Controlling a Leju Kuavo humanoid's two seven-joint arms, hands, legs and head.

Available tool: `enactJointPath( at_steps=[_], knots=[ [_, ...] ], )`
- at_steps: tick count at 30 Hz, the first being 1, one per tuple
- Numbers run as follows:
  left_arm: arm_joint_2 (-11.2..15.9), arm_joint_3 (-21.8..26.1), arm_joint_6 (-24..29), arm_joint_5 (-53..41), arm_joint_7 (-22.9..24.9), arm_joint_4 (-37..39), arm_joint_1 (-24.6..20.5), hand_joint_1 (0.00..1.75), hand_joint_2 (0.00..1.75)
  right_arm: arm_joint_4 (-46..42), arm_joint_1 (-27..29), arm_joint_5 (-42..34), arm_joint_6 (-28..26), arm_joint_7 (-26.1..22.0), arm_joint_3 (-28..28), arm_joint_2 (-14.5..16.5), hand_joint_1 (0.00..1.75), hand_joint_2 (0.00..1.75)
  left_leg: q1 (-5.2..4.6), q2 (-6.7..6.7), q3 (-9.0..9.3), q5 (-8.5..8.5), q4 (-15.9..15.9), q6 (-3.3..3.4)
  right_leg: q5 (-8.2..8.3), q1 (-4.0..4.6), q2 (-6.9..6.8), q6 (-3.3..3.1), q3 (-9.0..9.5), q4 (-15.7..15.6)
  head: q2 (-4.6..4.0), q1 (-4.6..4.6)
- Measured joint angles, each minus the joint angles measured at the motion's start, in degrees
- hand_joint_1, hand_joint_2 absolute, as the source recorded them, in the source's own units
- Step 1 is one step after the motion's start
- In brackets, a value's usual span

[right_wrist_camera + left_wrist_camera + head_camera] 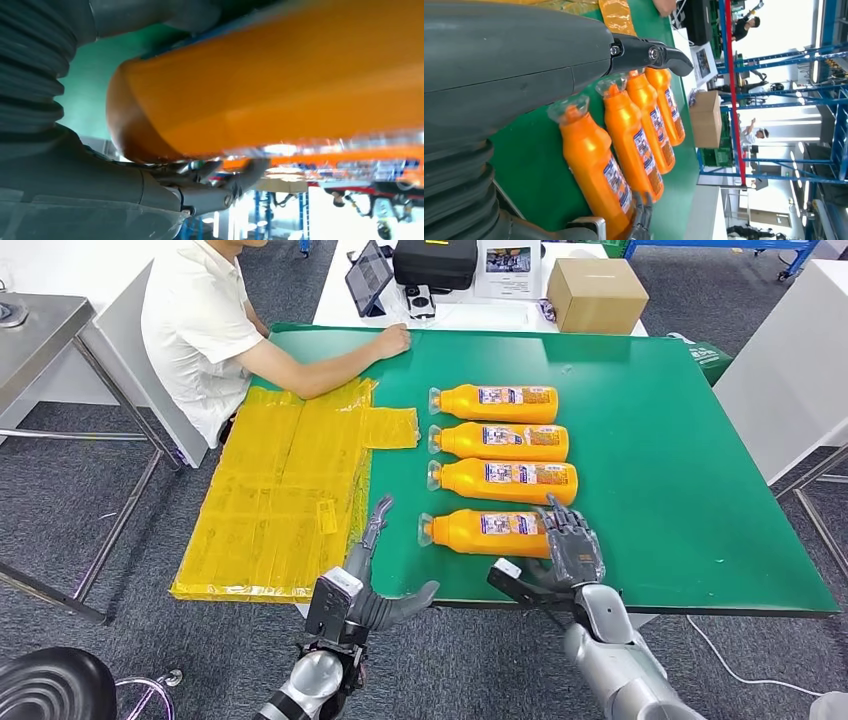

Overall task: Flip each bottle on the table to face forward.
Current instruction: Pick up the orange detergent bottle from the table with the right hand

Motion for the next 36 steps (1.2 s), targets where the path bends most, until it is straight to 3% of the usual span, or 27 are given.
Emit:
enactJointPath(
  at_steps=[9, 25, 28, 32, 36],
  knots=[
    [0.0, -0.2, -0.1, 0.3, -0.1, 0.2, -0.4, 0.0, 1.75, 2.1, -2.3, 3.0, 1.6, 1.9, 3.5, -1.7, 1.75, 1.75, -0.01, -0.04, 0.11, 0.02, 0.0, 0.03, 0.0, 0.0, -0.01, 0.03, 0.12, 0.0, 0.0, 0.0],
    [0.0, -0.2, 0.3, 0.4, -0.4, 0.2, -0.4, 0.0, 1.75, 2.7, -2.4, 1.0, 1.8, -0.1, 4.1, -2.5, 1.75, 1.75, -0.01, -0.07, 0.11, 0.01, 0.0, 0.03, -0.02, 0.0, -0.02, 0.03, 0.13, 0.0, 0.0, 0.0],
    [0.0, -0.2, 0.4, 0.8, -0.7, 0.2, -0.4, 0.0, 1.75, 2.5, -2.0, -5.1, 2.5, -5.3, 3.6, -2.4, 1.75, 1.75, -0.01, -0.07, 0.11, 0.01, 0.0, 0.03, -0.01, 0.0, -0.01, 0.04, 0.15, 0.0, 0.0, 0.0],
    [0.0, 0.0, 0.0, 3.3, -0.3, 0.2, -0.1, 0.0, 1.75, -0.5, 0.1, -19.1, 6.7, -14.3, 1.1, -1.5, 1.75, 1.75, 0.01, -0.05, 0.12, -0.03, 0.0, -0.01, -0.02, 0.01, 0.0, 0.03, 0.19, 0.0, 0.0, 0.01],
    [0.0, 0.3, -3.5, 9.8, 1.5, 0.2, 0.7, 0.0, 1.75, -8.7, 4.6, -30.2, 12.1, -17.0, -0.6, 0.7, 1.75, 1.75, 0.05, 0.08, 0.16, -0.09, 0.0, -0.08, -0.02, 0.04, 0.11, 0.02, 0.15, 0.0, 0.0, -0.01]
  ],
)
